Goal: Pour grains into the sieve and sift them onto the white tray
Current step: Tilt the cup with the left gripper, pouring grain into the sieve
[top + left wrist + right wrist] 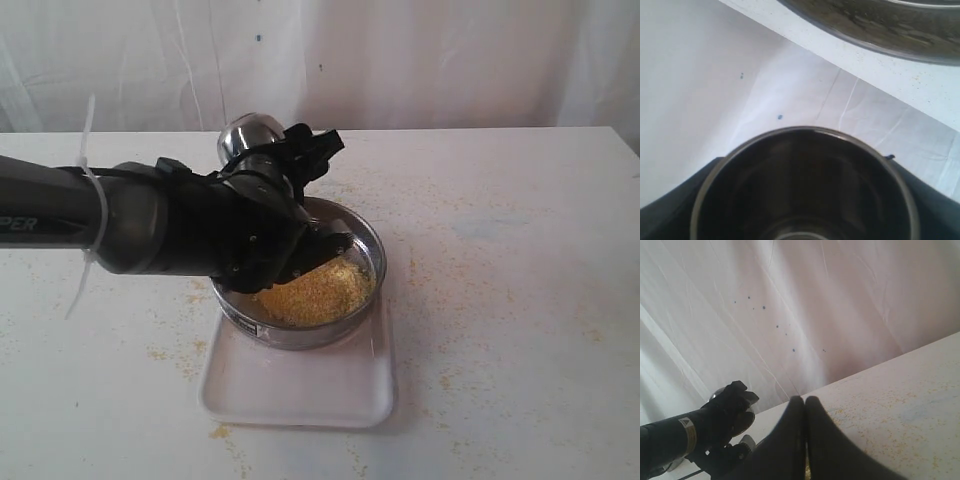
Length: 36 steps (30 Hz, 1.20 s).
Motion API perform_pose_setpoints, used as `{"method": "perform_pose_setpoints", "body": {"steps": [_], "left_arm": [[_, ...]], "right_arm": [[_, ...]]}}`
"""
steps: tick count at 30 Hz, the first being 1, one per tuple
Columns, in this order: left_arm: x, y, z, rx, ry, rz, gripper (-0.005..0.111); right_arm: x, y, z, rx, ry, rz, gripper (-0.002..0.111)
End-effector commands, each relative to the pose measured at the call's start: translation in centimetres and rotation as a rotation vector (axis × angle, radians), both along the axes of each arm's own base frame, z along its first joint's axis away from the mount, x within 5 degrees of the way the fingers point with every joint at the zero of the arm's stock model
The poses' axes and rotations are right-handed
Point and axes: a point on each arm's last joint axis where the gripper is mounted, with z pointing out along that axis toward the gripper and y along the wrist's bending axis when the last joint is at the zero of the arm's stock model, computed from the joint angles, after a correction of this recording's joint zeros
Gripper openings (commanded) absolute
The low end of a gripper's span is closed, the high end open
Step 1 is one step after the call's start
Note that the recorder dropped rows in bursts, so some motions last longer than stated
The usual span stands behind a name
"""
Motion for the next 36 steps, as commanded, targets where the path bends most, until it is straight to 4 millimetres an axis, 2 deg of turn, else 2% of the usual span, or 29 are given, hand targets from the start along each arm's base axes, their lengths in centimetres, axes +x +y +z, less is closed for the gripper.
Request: {"method": "perform_pose_setpoints", "body": {"steps": [1,12,18,23,26,31,36], "left_arm": [[-0.3,0.3,0.4,0.051,-0.041,0.009,0.000],[-0.8,0.0,0.7,0.034,-0.077,0.044,0.000],[-2.2,-1.3,1.0,0.112,-0.096,0.023,0.000],[-2.5,-0.9,0.2,0.130,-0.096,0.055,0.000],[-3.6,-1.5,0.4,0.147,-0.118,0.057,0.000],[-3.8,-1.3,0.7,0.185,-0.137,0.084,0.000],[-5.7,-3.1,1.2,0.282,-0.141,0.004,0.000]], "right_arm": [[0.0,0.0,-0.1,0.001,-0.010,-0.001,0.000],[0.0,0.0,-0.1,0.001,-0.010,-0.001,0.000],[0.0,0.0,-0.1,0.001,-0.010,-0.001,0.000],[0.0,0.0,-0.1,0.001,-0.010,-0.001,0.000],[0.0,0.0,-0.1,0.001,-0.010,-0.001,0.000],[0.0,0.0,-0.1,0.001,-0.010,-0.001,0.000],[0.0,0.0,-0.1,0.001,-0.010,-0.001,0.000]]}}
